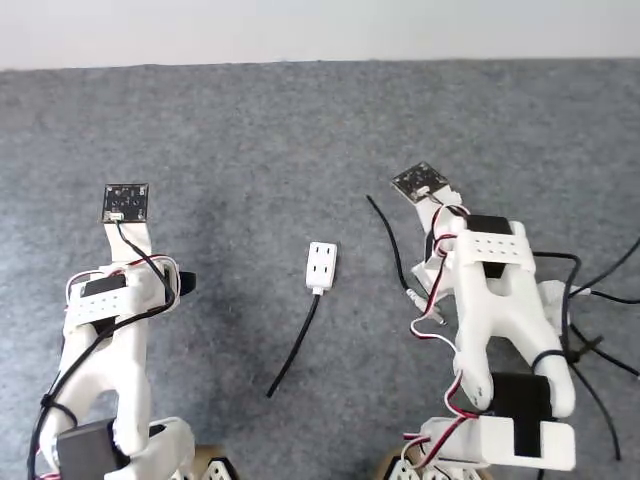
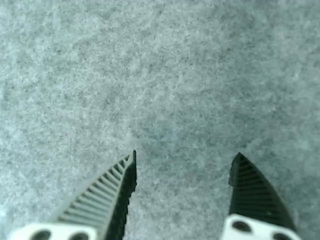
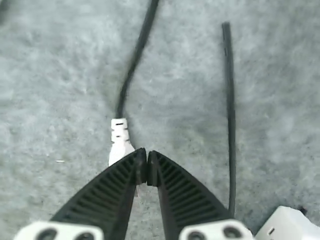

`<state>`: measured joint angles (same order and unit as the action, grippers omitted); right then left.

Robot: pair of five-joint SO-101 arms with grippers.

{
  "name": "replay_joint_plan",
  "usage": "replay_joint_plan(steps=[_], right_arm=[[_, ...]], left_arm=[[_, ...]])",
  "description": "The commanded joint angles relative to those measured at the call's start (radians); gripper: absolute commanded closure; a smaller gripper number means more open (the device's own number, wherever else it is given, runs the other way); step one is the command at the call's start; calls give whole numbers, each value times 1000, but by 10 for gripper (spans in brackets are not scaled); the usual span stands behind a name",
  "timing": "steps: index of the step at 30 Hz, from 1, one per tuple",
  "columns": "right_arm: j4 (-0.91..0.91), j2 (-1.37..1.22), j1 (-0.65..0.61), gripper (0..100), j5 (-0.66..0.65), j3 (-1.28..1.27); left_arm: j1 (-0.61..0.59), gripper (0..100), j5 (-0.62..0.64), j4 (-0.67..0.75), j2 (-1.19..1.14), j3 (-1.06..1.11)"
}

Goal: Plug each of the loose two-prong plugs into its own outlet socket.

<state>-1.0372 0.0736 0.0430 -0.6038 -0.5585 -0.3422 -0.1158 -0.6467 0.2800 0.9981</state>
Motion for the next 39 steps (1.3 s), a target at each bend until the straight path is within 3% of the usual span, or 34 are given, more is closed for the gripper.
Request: replay_joint_plan(steps=[1,12,28,35,39], right_arm=[[18,42,15,990,-31,-14],[59,42,-62,990,-44,-152],[108,51,-93,989,-40,-123],[105,48,-94,987,55,-48],[113,44,-96,906,58,-48]], left_arm=[[-3,717,-6,17,0,-44],[-5,717,-6,17,0,-44],[-5,717,-6,17,2,-44],[-5,717,-6,17,2,-44],[-5,717,-6,17,2,-44]])
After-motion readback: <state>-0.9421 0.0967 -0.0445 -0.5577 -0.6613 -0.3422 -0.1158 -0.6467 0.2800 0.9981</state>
